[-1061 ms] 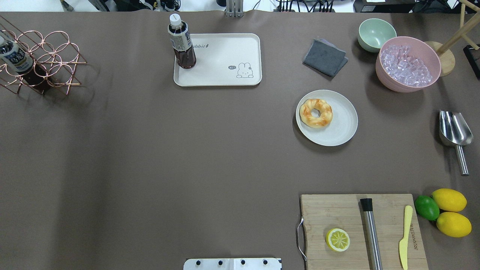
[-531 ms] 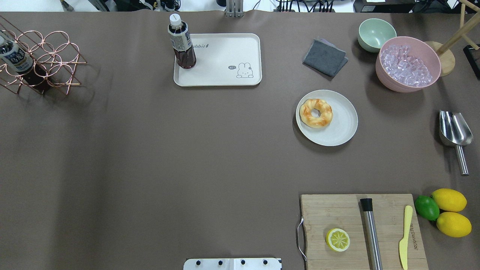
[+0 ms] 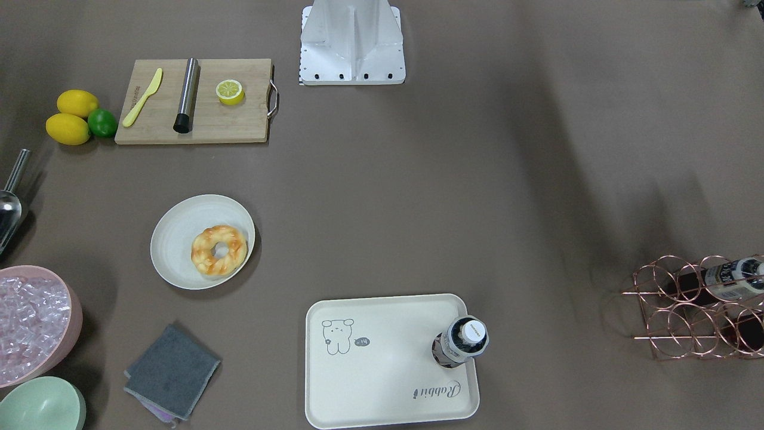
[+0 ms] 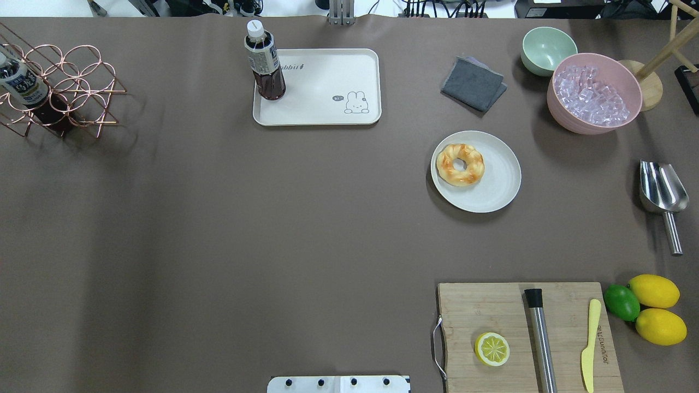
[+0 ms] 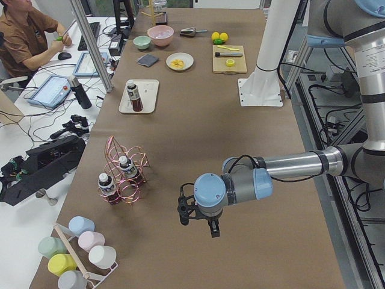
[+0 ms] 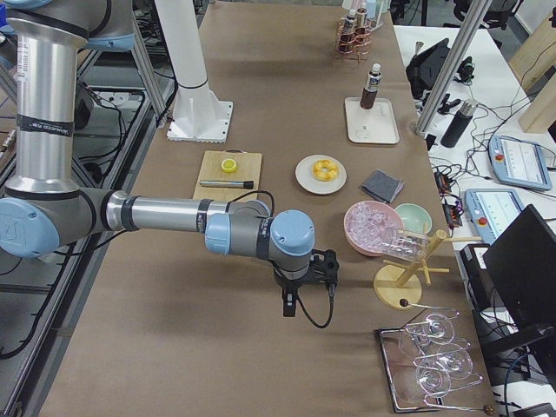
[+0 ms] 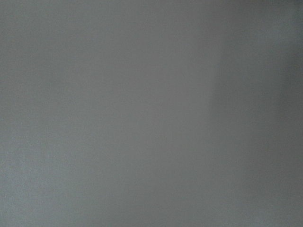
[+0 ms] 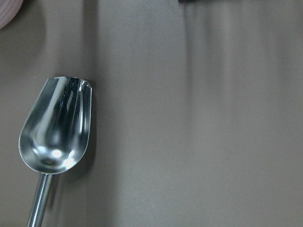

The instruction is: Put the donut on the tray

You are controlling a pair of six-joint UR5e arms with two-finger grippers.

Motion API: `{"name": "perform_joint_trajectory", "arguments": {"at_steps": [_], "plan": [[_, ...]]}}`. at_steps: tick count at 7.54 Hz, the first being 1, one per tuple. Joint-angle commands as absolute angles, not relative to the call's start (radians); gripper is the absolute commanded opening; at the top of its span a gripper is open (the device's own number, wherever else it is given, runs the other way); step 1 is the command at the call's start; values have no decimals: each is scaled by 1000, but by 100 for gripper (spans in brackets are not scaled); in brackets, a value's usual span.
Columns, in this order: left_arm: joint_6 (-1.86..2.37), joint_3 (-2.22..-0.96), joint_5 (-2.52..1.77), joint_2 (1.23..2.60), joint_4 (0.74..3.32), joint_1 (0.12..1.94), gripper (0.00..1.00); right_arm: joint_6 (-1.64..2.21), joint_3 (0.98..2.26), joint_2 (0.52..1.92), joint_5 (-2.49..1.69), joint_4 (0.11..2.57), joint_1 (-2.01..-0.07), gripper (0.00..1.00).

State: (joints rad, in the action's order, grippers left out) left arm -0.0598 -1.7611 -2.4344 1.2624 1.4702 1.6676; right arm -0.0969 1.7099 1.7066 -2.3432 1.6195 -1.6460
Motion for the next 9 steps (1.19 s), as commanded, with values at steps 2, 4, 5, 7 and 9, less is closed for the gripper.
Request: {"name": "perform_joint_trajectory", "arguments": {"at_steps": [2,4,5,7,9], "plan": [[-60,-1761,-2434,1261,1471,1667,98,-94,1709,1709,-2364,1620,-1646,100],[-60,-1759,-2434,1259,1471,1671,98,-94,1704,1715,-2364,1621,-1646,100],[-60,-1761,-2434,1253,1471,1671,98,-94,1706,1718,-2373,1620,-1646,100],[-60,-1763,-2433,1252,1471,1671,98,-95,1698,1721,-2399,1621,-1646,100],[-61,-1763,-2433,1252,1471,1671,98,-97,1712,1741,-2396,1615,-1647,100]]}}
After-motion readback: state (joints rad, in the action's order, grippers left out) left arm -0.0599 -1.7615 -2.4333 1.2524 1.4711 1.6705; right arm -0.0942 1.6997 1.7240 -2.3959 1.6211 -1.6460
